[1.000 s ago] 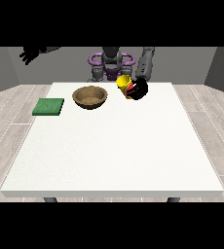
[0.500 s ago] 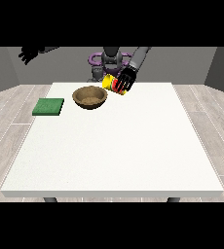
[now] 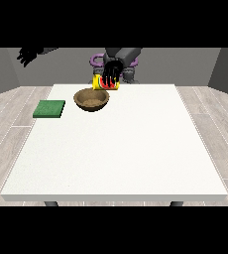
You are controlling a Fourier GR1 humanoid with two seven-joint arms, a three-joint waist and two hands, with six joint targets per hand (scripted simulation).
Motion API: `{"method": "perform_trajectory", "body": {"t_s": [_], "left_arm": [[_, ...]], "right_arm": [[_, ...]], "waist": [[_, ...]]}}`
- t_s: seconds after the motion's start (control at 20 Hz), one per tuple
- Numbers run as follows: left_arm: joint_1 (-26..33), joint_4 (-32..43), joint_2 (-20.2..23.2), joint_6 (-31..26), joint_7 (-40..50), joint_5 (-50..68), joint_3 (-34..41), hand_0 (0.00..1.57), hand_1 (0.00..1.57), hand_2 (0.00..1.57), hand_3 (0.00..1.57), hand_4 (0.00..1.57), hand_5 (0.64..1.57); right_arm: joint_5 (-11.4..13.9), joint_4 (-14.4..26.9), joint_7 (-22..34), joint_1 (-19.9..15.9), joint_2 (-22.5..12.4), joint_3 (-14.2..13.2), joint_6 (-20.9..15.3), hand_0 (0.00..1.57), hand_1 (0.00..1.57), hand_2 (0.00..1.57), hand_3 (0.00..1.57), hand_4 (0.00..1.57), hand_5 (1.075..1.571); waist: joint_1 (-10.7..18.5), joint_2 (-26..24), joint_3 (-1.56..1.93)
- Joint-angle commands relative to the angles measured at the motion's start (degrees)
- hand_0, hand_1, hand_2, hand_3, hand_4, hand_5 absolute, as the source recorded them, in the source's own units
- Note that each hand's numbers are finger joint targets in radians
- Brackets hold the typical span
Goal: Pick the cup and pour the ball into the bowl, then pick the bowl and place it on the pad
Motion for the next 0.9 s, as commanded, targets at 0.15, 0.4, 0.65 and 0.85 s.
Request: {"method": "perform_trajectory", "body": {"t_s": [0.15, 0.4, 0.65, 0.85], "left_arm": [[-5.43, 1.39, -0.41, -10.27, 10.96, -11.25, -9.92, 1.40, 1.40, 1.57, 1.57, 1.04, 1.571], [-2.17, -7.25, -0.42, -20.70, 13.98, -11.90, -17.22, 0.27, 0.27, 1.26, 1.55, 1.04, 1.571], [-0.79, -14.90, -0.42, -29.01, 11.82, -11.35, -18.80, 0.00, 0.00, 1.14, 1.57, 1.12, 1.571], [1.59, -12.42, 2.50, -20.79, 10.02, -9.60, -10.51, 0.00, 0.00, 1.15, 1.49, 1.04, 1.567]], "right_arm": [[1.42, 2.17, -1.97, -1.75, 1.05, 1.53, 0.45, 0.00, 0.00, 0.00, 0.26, 0.69, 1.554], [3.07, 4.45, -3.03, -4.84, 3.20, 2.98, -2.06, 0.00, 0.00, 0.00, 0.33, 0.69, 1.552], [3.92, 5.97, -3.62, -3.13, 2.56, 2.53, -2.75, 0.00, 0.00, 0.00, 0.17, 0.71, 1.550], [3.31, 0.36, 0.33, 1.20, 4.33, 4.61, -2.65, 0.00, 0.00, 0.00, 0.05, 0.71, 1.548]], "waist": [[-1.15, -0.03, -0.05], [-2.22, -0.18, -0.08], [0.18, -2.67, -0.10], [-1.19, -5.42, -0.17]]}}
